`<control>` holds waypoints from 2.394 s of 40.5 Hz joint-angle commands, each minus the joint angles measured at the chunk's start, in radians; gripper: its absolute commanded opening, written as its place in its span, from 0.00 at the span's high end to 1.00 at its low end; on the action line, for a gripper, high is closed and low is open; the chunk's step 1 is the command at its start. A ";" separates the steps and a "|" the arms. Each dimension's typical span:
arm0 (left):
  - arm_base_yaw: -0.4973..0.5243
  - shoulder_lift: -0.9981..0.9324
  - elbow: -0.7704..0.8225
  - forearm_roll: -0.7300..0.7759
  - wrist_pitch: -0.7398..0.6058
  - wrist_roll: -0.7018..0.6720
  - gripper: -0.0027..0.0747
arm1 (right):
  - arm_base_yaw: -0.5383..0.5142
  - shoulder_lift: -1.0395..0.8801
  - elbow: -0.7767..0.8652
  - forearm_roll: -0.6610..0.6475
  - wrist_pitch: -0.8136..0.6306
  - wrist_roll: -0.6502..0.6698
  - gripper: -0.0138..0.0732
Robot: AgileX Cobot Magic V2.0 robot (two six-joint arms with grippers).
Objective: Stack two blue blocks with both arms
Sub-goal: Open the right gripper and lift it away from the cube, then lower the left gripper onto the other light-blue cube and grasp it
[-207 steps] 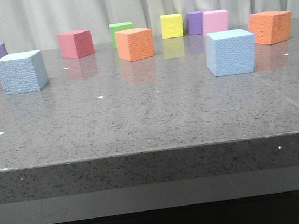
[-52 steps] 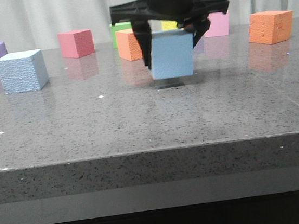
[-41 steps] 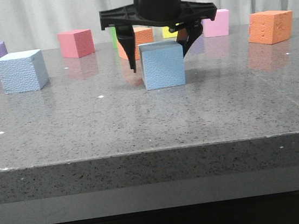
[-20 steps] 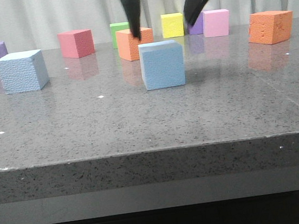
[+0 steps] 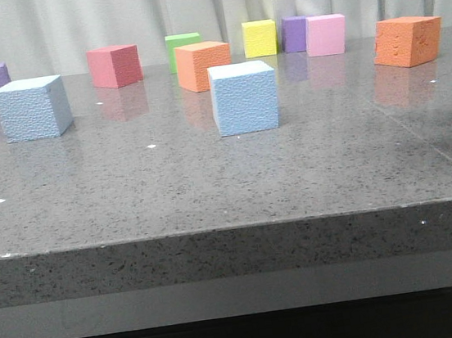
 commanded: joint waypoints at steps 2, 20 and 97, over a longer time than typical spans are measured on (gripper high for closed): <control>-0.002 0.016 -0.032 -0.004 -0.081 0.000 0.49 | -0.007 -0.168 0.113 0.027 -0.160 -0.089 0.08; -0.002 0.016 -0.032 -0.004 -0.081 0.000 0.49 | -0.007 -0.394 0.350 0.028 -0.274 -0.091 0.08; -0.162 1.244 -0.867 0.163 0.126 -0.131 0.16 | -0.007 -0.394 0.350 0.028 -0.270 -0.091 0.08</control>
